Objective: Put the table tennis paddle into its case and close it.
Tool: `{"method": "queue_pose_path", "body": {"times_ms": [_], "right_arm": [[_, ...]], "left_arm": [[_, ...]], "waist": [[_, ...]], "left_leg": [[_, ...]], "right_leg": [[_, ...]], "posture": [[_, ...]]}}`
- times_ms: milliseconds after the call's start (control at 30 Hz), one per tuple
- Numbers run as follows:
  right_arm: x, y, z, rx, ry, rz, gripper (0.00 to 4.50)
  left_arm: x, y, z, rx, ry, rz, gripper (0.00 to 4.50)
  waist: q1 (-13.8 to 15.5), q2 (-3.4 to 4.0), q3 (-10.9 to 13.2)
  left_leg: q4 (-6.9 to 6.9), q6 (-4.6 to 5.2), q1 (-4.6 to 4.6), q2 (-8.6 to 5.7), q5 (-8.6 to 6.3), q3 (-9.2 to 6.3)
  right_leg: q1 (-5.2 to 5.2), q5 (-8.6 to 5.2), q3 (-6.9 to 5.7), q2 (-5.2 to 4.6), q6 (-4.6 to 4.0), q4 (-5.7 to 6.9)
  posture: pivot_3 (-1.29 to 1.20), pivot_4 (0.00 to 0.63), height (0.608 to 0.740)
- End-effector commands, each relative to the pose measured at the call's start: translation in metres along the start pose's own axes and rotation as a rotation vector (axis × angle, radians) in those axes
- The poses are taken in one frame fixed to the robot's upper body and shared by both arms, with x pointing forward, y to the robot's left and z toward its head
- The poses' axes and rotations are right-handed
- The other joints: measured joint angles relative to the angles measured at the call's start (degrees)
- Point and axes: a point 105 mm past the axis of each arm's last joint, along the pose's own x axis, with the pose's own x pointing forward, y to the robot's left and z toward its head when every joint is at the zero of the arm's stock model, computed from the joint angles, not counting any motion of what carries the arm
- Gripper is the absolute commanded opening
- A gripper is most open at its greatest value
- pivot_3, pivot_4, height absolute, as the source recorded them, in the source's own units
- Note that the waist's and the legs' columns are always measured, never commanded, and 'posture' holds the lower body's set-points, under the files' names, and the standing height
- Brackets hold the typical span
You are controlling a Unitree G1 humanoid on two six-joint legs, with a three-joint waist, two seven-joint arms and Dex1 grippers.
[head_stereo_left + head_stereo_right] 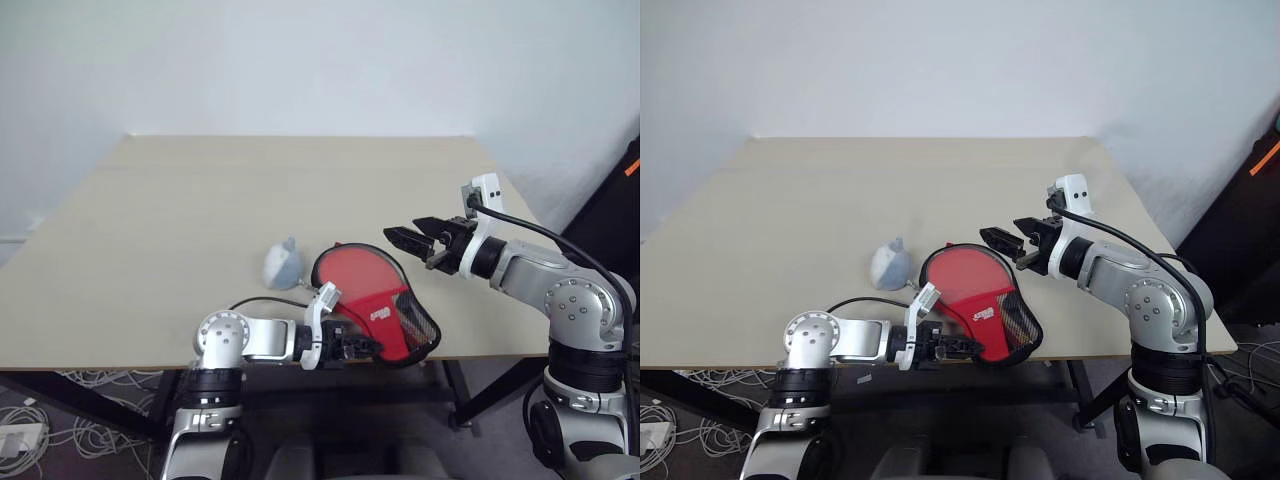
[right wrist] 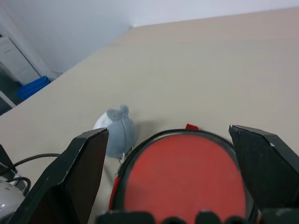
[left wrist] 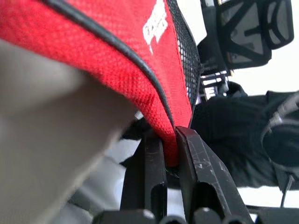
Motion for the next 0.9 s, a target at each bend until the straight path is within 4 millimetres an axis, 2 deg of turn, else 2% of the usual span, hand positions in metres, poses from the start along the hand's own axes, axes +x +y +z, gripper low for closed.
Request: {"method": "queue_pose_path", "body": {"times_ms": [33, 367, 567, 800, 900], "right_arm": [[0.001, 0.005, 0.012, -0.026, -0.024, 0.033, 4.50], [0.008, 0.010, 0.009, -0.027, -0.005, 0.074, 4.50], [0.012, 0.012, 0.009, -0.031, -0.001, 0.087, 4.50], [0.014, 0.013, 0.010, -0.036, -0.003, 0.093, 4.50], [0.014, 0.012, 0.010, -0.037, -0.004, 0.092, 4.50]], "left_arm": [[-0.009, -0.011, -0.007, 0.044, 0.026, -0.039, 0.32], [-0.034, 0.005, -0.030, -0.009, 0.036, 0.031, 0.32], [-0.034, 0.009, -0.024, -0.005, -0.021, 0.058, 0.32], [-0.031, 0.003, -0.018, 0.075, -0.034, 0.073, 0.32], [-0.034, 0.002, -0.015, 0.089, -0.042, 0.068, 0.91]], "waist": [[-0.01, 0.00, 0.00], [-0.02, 0.01, 0.00], [0.02, 0.01, 0.00], [0.00, 0.02, 0.00], [0.00, 0.02, 0.01]], "left_leg": [[-0.01, 0.00, 0.01, 0.01, 0.00, 0.00], [-0.03, -0.02, 0.02, 0.03, -0.01, 0.03], [-0.03, -0.24, 0.02, 0.02, -0.14, 0.06], [-0.03, -0.25, 0.02, 0.02, -0.13, 0.08], [-0.03, -0.25, 0.02, 0.02, -0.13, 0.09]], "right_leg": [[0.00, 0.00, 0.00, 0.00, 0.00, 0.00], [-0.03, 0.06, 0.00, 0.00, -0.12, 0.01], [-0.03, 0.06, -0.01, -0.02, -0.12, -0.01], [-0.04, 0.07, -0.01, -0.01, -0.14, -0.01], [-0.04, 0.06, -0.01, -0.01, -0.12, -0.01]], "posture": [[0.00, 0.000, 0.740], [0.00, 0.000, 0.740], [0.00, 0.000, 0.740], [0.00, 0.000, 0.740], [0.00, 0.000, 0.740]]}}
